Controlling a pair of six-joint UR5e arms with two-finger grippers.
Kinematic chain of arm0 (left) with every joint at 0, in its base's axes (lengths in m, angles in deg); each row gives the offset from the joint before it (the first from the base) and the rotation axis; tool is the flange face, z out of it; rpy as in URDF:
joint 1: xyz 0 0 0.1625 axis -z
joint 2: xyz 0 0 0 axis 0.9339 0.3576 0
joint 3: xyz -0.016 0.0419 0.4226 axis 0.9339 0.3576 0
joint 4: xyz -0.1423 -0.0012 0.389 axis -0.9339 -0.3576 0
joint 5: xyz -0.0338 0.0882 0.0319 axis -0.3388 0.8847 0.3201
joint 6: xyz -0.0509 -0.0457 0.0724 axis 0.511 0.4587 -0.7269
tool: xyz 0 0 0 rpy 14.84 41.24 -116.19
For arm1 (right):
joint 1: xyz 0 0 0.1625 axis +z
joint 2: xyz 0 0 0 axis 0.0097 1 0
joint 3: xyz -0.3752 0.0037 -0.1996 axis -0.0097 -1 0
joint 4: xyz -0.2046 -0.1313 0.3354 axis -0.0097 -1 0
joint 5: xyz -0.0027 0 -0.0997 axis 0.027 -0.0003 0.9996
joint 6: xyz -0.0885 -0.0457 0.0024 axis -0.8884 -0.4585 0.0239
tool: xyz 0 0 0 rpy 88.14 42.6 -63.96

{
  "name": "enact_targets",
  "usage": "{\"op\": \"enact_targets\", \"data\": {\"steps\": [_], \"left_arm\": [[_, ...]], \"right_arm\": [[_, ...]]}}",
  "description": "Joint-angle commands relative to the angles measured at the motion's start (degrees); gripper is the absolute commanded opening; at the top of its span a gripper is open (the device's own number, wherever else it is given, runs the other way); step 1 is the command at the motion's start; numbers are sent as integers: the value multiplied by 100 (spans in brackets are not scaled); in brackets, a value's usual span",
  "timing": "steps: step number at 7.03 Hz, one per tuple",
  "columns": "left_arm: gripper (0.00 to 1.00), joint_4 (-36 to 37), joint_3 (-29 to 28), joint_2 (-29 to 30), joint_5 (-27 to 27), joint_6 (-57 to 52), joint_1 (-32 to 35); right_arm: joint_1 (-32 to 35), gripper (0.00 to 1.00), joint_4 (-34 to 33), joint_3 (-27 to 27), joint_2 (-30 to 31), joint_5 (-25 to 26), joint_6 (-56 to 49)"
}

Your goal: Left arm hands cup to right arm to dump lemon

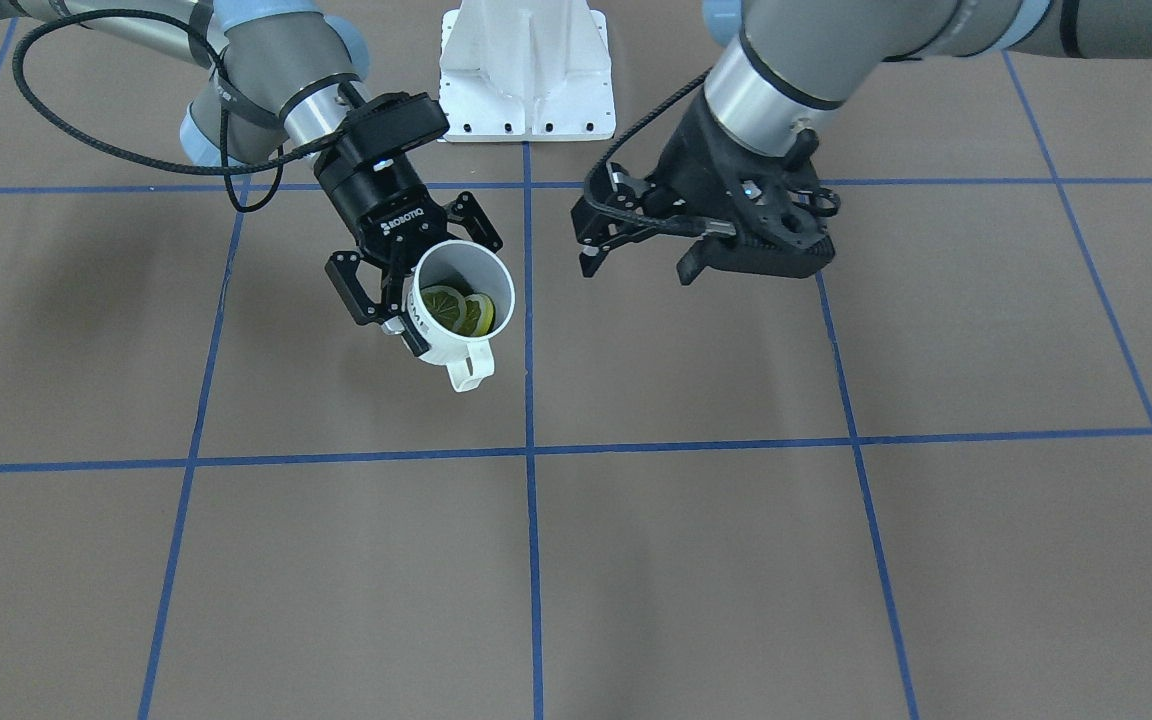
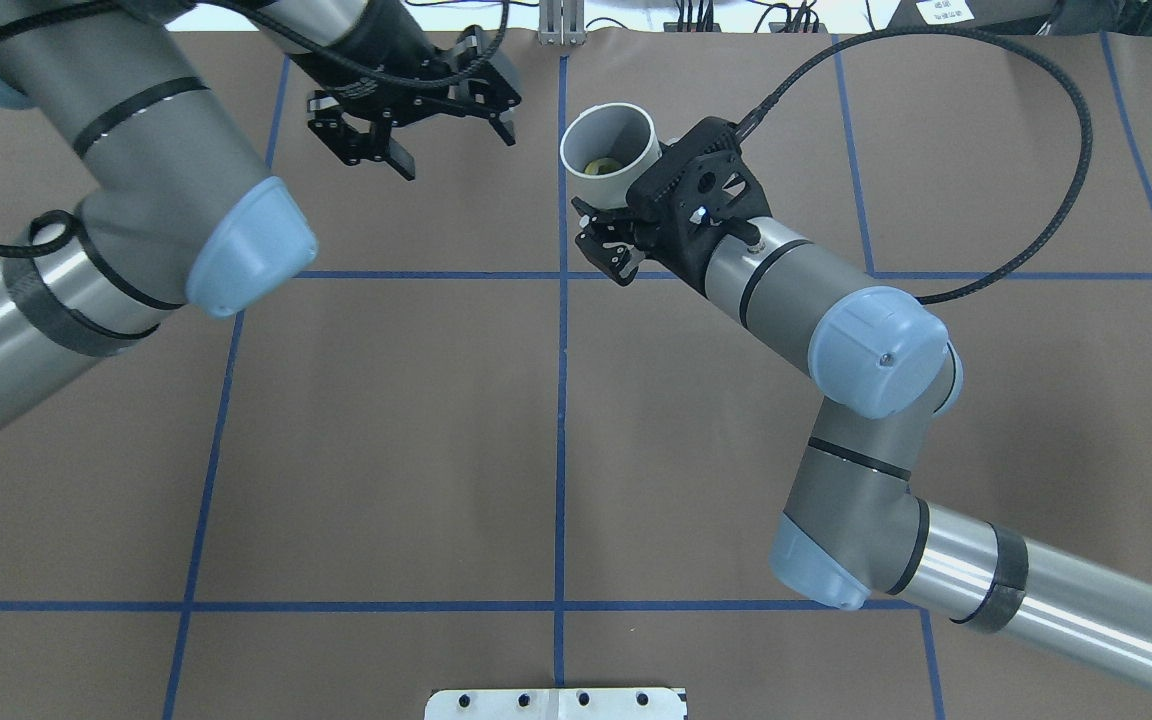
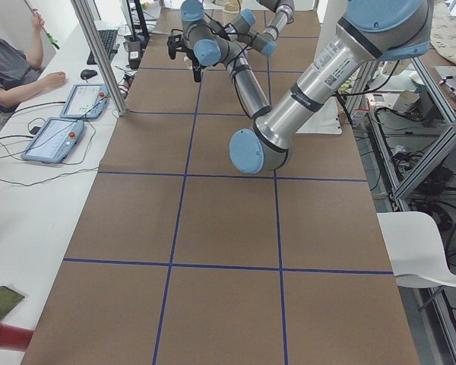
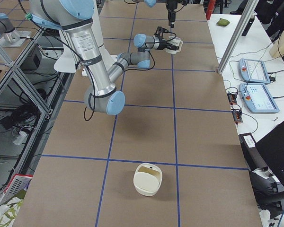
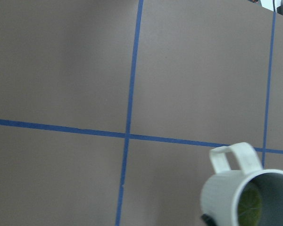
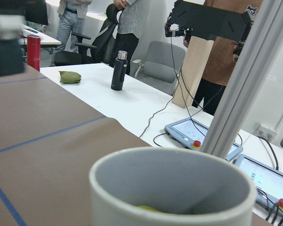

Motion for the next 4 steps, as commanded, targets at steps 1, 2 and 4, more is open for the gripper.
{"op": "enact_targets", "data": {"steps": [1, 2, 4], "left_arm": [[100, 284, 713, -934, -144, -872, 299], [100, 843, 916, -1103, -136, -1450, 379], [100, 1218, 1207, -1742, -118, -2655, 694]], "right_arm": [[509, 16, -6, 25, 359, -433, 281], [529, 16, 29, 33, 431, -488, 1682], [747, 16, 46, 95, 780, -960, 2339]]}}
